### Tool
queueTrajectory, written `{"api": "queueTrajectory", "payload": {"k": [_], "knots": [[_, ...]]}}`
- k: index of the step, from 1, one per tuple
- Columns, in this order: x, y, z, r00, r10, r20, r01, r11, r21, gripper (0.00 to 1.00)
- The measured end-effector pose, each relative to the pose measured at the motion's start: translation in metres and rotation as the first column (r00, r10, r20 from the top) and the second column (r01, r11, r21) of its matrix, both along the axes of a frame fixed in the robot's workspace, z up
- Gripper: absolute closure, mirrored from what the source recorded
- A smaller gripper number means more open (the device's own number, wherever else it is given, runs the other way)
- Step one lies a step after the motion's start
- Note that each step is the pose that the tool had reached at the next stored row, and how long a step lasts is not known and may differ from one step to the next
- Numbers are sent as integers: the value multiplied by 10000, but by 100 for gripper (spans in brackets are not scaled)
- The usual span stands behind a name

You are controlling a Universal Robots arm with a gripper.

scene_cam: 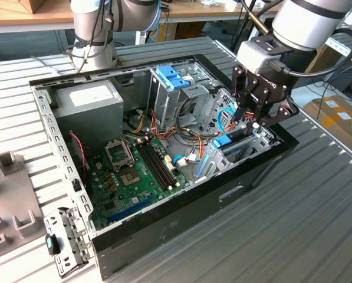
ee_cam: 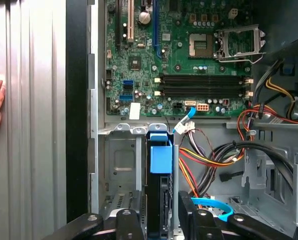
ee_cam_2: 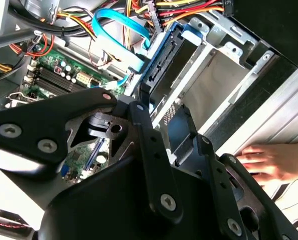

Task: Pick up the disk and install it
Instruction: 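Insert the disk into the insertion slot, then insert the first disk wire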

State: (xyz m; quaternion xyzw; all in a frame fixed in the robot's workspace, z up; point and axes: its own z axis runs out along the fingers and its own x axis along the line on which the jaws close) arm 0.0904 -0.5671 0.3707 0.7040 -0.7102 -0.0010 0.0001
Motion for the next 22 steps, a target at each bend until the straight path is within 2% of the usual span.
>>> {"api": "queueTrajectory", "payload": {"k": [7,9,22], "knots": [[-10,7,-126,10000,0,-1,0,10000,-4,58],[-11,19,-129,10000,-1,0,1,10000,0,58],[-11,24,-129,10000,0,-1,0,10000,-3,58]]}}
